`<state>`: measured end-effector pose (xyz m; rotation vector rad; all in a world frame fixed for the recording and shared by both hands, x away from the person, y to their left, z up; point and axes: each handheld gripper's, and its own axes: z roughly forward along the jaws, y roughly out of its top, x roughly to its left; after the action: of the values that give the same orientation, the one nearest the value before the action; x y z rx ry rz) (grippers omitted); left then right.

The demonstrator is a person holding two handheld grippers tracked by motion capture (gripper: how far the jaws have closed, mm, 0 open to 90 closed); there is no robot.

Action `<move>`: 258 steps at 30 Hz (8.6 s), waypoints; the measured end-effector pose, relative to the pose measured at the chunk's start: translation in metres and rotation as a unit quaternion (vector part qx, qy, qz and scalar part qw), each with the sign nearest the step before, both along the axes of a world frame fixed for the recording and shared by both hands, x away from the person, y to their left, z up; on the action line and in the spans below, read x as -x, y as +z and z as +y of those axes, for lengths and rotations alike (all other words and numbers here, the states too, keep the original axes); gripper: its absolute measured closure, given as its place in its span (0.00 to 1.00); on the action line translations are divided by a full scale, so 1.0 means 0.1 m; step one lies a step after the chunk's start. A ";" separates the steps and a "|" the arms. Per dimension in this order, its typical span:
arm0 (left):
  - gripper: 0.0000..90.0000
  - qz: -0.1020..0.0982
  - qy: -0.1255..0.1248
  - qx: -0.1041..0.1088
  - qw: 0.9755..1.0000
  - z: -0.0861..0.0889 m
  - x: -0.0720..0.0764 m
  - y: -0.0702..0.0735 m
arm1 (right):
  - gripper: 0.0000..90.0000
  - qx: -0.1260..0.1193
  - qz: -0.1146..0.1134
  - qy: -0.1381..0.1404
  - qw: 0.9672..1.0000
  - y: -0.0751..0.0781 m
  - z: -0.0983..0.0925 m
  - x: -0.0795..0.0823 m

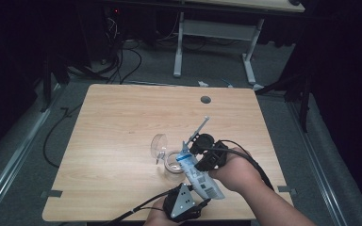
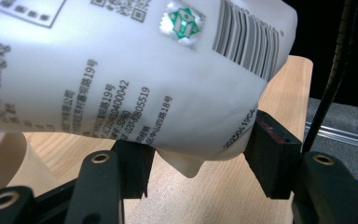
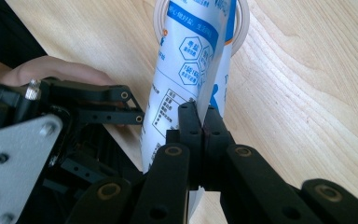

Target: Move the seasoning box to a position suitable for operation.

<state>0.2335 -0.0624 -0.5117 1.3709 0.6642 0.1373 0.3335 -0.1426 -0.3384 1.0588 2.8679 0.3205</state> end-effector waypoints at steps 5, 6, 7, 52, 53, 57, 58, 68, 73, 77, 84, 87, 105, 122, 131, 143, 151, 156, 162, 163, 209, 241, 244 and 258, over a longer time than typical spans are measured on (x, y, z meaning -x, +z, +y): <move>0.52 -0.007 0.001 -0.004 1.000 -0.01 0.00 -0.02 | 1.00 0.005 -0.004 0.004 1.000 -0.02 0.02 -0.02; 0.52 -0.008 0.002 -0.003 1.000 -0.01 0.00 -0.02 | 1.00 0.007 -0.003 0.003 1.000 -0.02 0.03 -0.03; 0.52 -0.009 0.003 -0.003 1.000 0.00 0.00 -0.01 | 1.00 0.003 -0.004 0.002 1.000 -0.02 0.03 -0.03; 0.57 0.016 0.011 0.015 1.000 -0.02 -0.07 0.11 | 0.99 0.006 -0.021 -0.002 1.000 -0.01 0.11 -0.14; 0.56 0.017 0.010 0.015 1.000 -0.03 -0.07 0.11 | 0.99 0.009 -0.021 -0.002 1.000 -0.01 0.12 -0.14; 0.56 0.017 0.010 0.015 1.000 -0.03 -0.08 0.11 | 0.99 0.008 -0.023 0.000 1.000 -0.01 0.12 -0.15; 0.56 0.017 0.010 0.015 1.000 -0.03 -0.08 0.11 | 1.00 0.009 -0.023 0.000 1.000 -0.01 0.12 -0.15; 0.56 0.011 0.010 0.013 1.000 -0.02 -0.07 0.12 | 1.00 0.010 -0.018 0.003 1.000 0.00 0.14 -0.16; 0.56 0.012 0.011 0.013 1.000 -0.02 -0.07 0.12 | 1.00 0.012 -0.016 0.003 1.000 -0.01 0.15 -0.17; 0.56 0.012 0.011 0.016 1.000 -0.02 -0.08 0.13 | 1.00 0.014 -0.014 0.003 1.000 0.00 0.17 -0.18; 0.56 0.012 0.011 0.017 1.000 -0.03 -0.08 0.14 | 1.00 0.015 -0.010 0.008 1.000 0.00 0.17 -0.20; 0.56 0.012 0.010 0.017 1.000 -0.03 -0.08 0.14 | 1.00 0.014 -0.007 0.005 1.000 0.00 0.17 -0.21; 0.56 0.013 0.014 0.021 1.000 -0.04 -0.08 0.15 | 1.00 0.015 -0.005 0.008 1.000 -0.01 0.18 -0.22; 0.56 0.012 0.016 0.026 0.999 -0.04 -0.08 0.16 | 1.00 0.012 -0.006 0.016 1.000 0.00 0.17 -0.24; 0.57 0.008 0.015 0.024 1.000 -0.03 -0.08 0.17 | 1.00 0.010 -0.005 0.016 1.000 0.00 0.18 -0.24; 0.57 0.008 0.015 0.028 0.999 -0.03 -0.08 0.19 | 0.99 0.009 -0.009 0.016 1.000 0.02 0.17 -0.23; 0.57 0.007 0.015 0.029 0.999 -0.03 -0.09 0.20 | 0.99 0.010 -0.011 0.019 1.000 0.02 0.19 -0.24; 0.57 0.011 0.016 0.032 0.999 -0.02 -0.09 0.21 | 0.99 0.011 -0.012 0.019 1.000 0.02 0.19 -0.25; 0.57 0.011 0.016 0.035 0.999 -0.02 -0.10 0.21 | 1.00 0.011 -0.013 0.018 1.000 0.02 0.20 -0.25; 0.57 0.011 0.016 0.035 0.999 -0.02 -0.10 0.22 | 1.00 0.011 -0.012 0.018 1.000 0.02 0.20 -0.26; 0.57 0.010 0.018 0.040 0.999 -0.02 -0.10 0.23 | 1.00 0.014 -0.016 0.021 1.000 0.05 0.21 -0.25; 0.56 0.009 0.018 0.046 0.999 -0.02 -0.10 0.27 | 1.00 0.015 -0.018 0.021 1.000 0.07 0.24 -0.27; 0.56 0.009 0.018 0.046 0.999 -0.01 -0.10 0.27 | 1.00 0.013 -0.019 0.024 0.999 0.07 0.24 -0.27; 0.56 0.008 0.019 0.049 0.999 -0.02 -0.10 0.27 | 1.00 0.013 -0.020 0.024 0.999 0.07 0.24 -0.27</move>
<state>0.2436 -0.0640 -0.4843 1.2677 0.7011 0.1236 0.3604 -0.1186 -0.3314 0.9685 2.8572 0.3030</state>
